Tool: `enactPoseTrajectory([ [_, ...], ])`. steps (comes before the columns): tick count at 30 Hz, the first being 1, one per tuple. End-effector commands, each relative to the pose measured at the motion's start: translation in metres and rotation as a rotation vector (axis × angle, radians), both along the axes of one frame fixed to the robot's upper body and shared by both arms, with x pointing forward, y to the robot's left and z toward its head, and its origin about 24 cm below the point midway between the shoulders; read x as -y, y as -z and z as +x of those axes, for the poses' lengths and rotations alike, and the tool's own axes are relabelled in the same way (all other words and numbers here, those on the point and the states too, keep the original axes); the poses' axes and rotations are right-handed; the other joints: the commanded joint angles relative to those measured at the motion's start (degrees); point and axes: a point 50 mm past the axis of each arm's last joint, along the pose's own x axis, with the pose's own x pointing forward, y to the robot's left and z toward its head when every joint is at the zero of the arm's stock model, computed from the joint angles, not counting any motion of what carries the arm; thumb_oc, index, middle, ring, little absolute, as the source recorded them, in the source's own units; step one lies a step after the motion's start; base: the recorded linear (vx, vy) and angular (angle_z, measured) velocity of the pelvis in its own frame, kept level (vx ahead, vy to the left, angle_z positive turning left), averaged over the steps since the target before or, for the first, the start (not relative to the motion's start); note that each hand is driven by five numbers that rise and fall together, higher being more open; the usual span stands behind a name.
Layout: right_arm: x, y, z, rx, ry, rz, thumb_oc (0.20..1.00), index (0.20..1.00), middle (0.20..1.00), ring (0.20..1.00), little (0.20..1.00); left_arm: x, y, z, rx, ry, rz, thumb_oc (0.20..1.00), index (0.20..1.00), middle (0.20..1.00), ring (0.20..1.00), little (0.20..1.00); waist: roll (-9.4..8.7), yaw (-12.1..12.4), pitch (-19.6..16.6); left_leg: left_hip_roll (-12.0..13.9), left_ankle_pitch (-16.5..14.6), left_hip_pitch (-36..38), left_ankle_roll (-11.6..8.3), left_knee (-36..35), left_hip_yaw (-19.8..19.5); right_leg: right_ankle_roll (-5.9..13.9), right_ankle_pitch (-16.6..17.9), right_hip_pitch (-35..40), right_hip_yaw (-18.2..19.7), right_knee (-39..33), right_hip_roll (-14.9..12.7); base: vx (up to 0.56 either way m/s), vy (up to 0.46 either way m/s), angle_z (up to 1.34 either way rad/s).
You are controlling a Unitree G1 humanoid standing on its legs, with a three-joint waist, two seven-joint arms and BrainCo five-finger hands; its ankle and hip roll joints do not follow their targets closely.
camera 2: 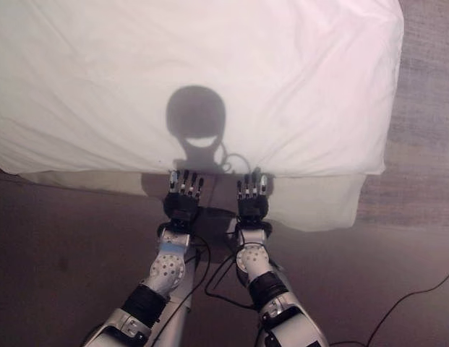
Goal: Make the bed
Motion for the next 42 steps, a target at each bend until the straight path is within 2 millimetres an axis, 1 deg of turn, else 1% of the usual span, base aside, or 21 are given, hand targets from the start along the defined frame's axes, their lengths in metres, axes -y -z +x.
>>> enactPoseTrajectory([
  [1,0.014,-0.013,0.001,0.091,0.053,0.037,1.0,1.0,1.0,1.0,1.0,0.014,-0.024,-0.008,0.154,0.062,0.026,1.0,1.0,1.0,1.0,1.0,2.98,1.6,-0.9,-2.3,-3.4,0.9,4.83,-1.2,1.3,7.09,-0.5,0.3,1.3,0.4,-4.3,-0.01,0.012,-0.08],
  [2,0.019,-0.03,0.005,0.178,0.056,-0.002,1.0,1.0,1.0,1.0,1.0,0.012,-0.025,-0.009,0.174,0.064,0.056,1.0,1.0,1.0,1.0,1.0,3.05,1.6,-0.9,-2.4,-3.4,0.8,4.93,-1.1,1.5,7.12,-0.4,0.2,1.4,0.3,-4.5,-0.01,0.003,-0.06],
  [3,0.019,-0.03,0.004,0.178,0.057,-0.002,1.0,1.0,1.0,1.0,1.0,0.012,-0.025,-0.009,0.175,0.064,0.056,1.0,1.0,1.0,1.0,1.0,3.07,1.6,-0.9,-2.4,-3.4,0.8,4.94,-1.0,1.5,7.12,-0.4,0.1,1.4,0.3,-4.5,0.0,0.0,0.0],
  [4,0.025,-0.048,0.006,0.278,0.06,-0.022,1.0,1.0,1.0,1.0,1.0,0.01,-0.027,-0.01,0.201,0.069,0.077,1.0,1.0,1.0,1.0,1.0,2.98,1.6,-0.9,-2.5,-3.4,0.7,5.04,-1.1,1.5,7.18,-0.3,0.1,1.4,0.2,-4.6,0.0,0.0,0.0],
  [5,0.025,-0.048,0.006,0.279,0.06,-0.022,1.0,1.0,1.0,1.0,1.0,0.01,-0.027,-0.01,0.201,0.069,0.077,1.0,1.0,1.0,1.0,1.0,2.99,1.6,-0.9,-2.5,-3.4,0.7,5.04,-1.0,1.5,7.19,-0.3,0.1,1.4,0.2,-4.6,0.0,-0.012,0.03],
  [6,0.031,-0.069,0.007,0.38,0.076,-0.029,1.0,1.0,1.0,1.0,1.0,0.007,-0.025,-0.012,0.212,0.066,0.095,1.0,1.0,1.0,1.0,1.0,2.8,1.5,-0.9,-2.5,-3.5,0.8,5.11,-1.1,1.5,7.27,-0.2,-0.1,1.6,0.3,-4.8,0.0,0.0,0.0],
  [7,0.031,-0.069,0.007,0.381,0.076,-0.028,1.0,1.0,1.0,1.0,1.0,0.007,-0.025,-0.012,0.213,0.066,0.095,1.0,1.0,1.0,1.0,1.0,2.78,1.5,-0.9,-2.5,-3.5,0.8,5.11,-1.1,1.5,7.27,-0.2,-0.1,1.6,0.3,-4.8,0.0,0.0,0.0],
  [10,0.04,-0.097,0.007,0.501,0.107,-0.062,1.0,1.0,1.0,1.0,1.0,0.001,-0.024,-0.014,0.231,0.063,0.125,1.0,1.0,1.0,1.0,1.0,2.3,1.6,-0.9,-2.5,-3.5,0.6,5.15,-0.9,1.6,7.32,-0.3,-0.2,1.7,0.4,-4.9,0.0,0.0,0.0],
  [11,0.04,-0.097,0.008,0.501,0.108,-0.062,1.0,1.0,1.0,1.0,1.0,0.001,-0.024,-0.014,0.232,0.064,0.125,1.0,1.0,1.0,1.0,1.0,2.29,1.6,-0.9,-2.5,-3.6,0.5,5.15,-0.9,1.6,7.32,-0.3,-0.2,1.7,0.4,-4.9,0.0,0.0,0.0],
  [15,0.054,-0.123,0.012,0.578,0.161,-0.075,1.0,1.0,1.0,1.0,1.0,-0.001,-0.025,-0.015,0.26,0.072,0.155,1.0,1.0,1.0,1.0,1.0,1.93,1.5,-0.9,-2.5,-3.6,0.6,5.13,-1.0,1.5,7.51,-0.5,-0.1,1.5,0.8,-4.9,0.0,0.0,0.0],
  [20,0.058,-0.137,0.013,0.623,0.167,-0.103,1.0,1.0,1.0,1.0,1.0,-0.003,-0.026,-0.016,0.276,0.076,0.18,1.0,1.0,1.0,1.0,1.0,1.45,1.5,-0.9,-2.2,-3.5,0.6,5.09,-1.3,1.6,7.49,-0.5,-0.2,1.4,0.7,-4.7,0.0,0.0,0.0],
  [25,0.064,-0.139,0.014,0.618,0.193,-0.11,1.0,1.0,1.0,1.0,1.0,-0.005,-0.027,-0.016,0.282,0.073,0.188,1.0,1.0,1.0,1.0,1.0,1.09,1.2,-0.9,-2.0,-3.5,0.7,5.09,-1.3,1.6,7.52,-0.5,-0.4,1.4,0.8,-4.8,0.0,0.0,0.0],
  [27,0.072,-0.127,0.019,0.529,0.241,-0.114,1.0,1.0,1.0,1.0,1.0,-0.006,-0.026,-0.016,0.275,0.068,0.184,1.0,1.0,1.0,1.0,1.0,0.77,0.8,-0.9,-1.8,-3.7,0.9,5.15,-1.5,1.8,7.53,-0.5,-0.3,1.6,0.7,-4.7,0.0,0.0,0.0],
  [28,0.072,-0.127,0.019,0.528,0.241,-0.114,1.0,1.0,1.0,1.0,1.0,-0.006,-0.026,-0.016,0.275,0.067,0.185,1.0,1.0,1.0,1.0,1.0,0.74,0.8,-0.9,-1.8,-3.7,1.0,5.15,-1.5,1.8,7.53,-0.5,-0.3,1.6,0.7,-4.7,0.0,0.0,0.0],
  [33,0.084,-0.096,0.027,0.328,0.302,-0.11,1.0,1.0,1.0,1.0,1.0,-0.007,-0.029,-0.014,0.267,0.049,0.188,1.0,1.0,1.0,1.0,1.0,0.15,0.1,-0.9,-1.6,-4.1,1.1,5.18,-1.2,2.1,7.47,-0.5,-0.3,1.9,0.7,-4.6,0.0,0.0,0.0],
  [34,0.087,-0.084,0.026,0.267,0.32,-0.095,1.0,1.0,1.0,1.0,1.0,-0.008,-0.029,-0.014,0.257,0.036,0.179,1.0,1.0,1.0,1.0,1.0,-0.05,-0.3,-0.9,-1.6,-4.1,1.1,5.19,-1.2,2.2,7.56,-0.5,-0.3,1.9,0.6,-4.5,0.0,0.0,0.0],
  [35,0.087,-0.084,0.027,0.266,0.32,-0.095,1.0,1.0,1.0,1.0,1.0,-0.008,-0.029,-0.015,0.257,0.036,0.18,1.0,1.0,1.0,1.0,1.0,-0.08,-0.3,-0.9,-1.6,-4.1,1.1,5.2,-1.2,2.3,7.57,-0.5,-0.3,1.9,0.6,-4.5,0.0,0.0,0.0],
  [36,0.092,-0.074,0.027,0.198,0.349,-0.098,1.0,1.0,1.0,1.0,1.0,-0.009,-0.029,-0.014,0.252,0.023,0.178,1.0,1.0,1.0,1.0,1.0,-0.04,-0.5,-0.9,-1.6,-4.2,1.1,5.23,-1.3,2.4,7.62,-0.5,-0.3,2.0,0.6,-4.5,0.0,0.0,0.0],
  [40,0.099,-0.066,0.028,0.139,0.374,-0.101,1.0,1.0,1.0,1.0,1.0,-0.011,-0.031,-0.014,0.25,0.01,0.179,1.0,1.0,1.0,1.0,1.0,0.16,-0.5,-0.9,-1.6,-4.2,1.1,5.21,-1.4,2.5,7.61,-0.6,-0.4,2.1,0.7,-4.5,0.0,0.003,-0.03],
  [41,0.106,-0.067,0.029,0.129,0.396,-0.098,1.0,1.0,1.0,1.0,1.0,-0.011,-0.032,-0.015,0.256,0.006,0.182,1.0,1.0,1.0,1.0,1.0,0.25,-0.5,-0.9,-1.6,-4.2,1.0,5.19,-1.4,2.5,7.62,-0.7,-0.5,2.1,0.8,-4.6,0.0,0.0,0.0],
  [42,0.106,-0.067,0.029,0.129,0.396,-0.098,1.0,1.0,1.0,1.0,1.0,-0.011,-0.032,-0.015,0.256,0.007,0.182,1.0,1.0,1.0,1.0,1.0,0.26,-0.5,-0.9,-1.6,-4.2,1.0,5.19,-1.4,2.5,7.62,-0.7,-0.5,2.1,0.8,-4.6,0.0,0.0,0.0],
])
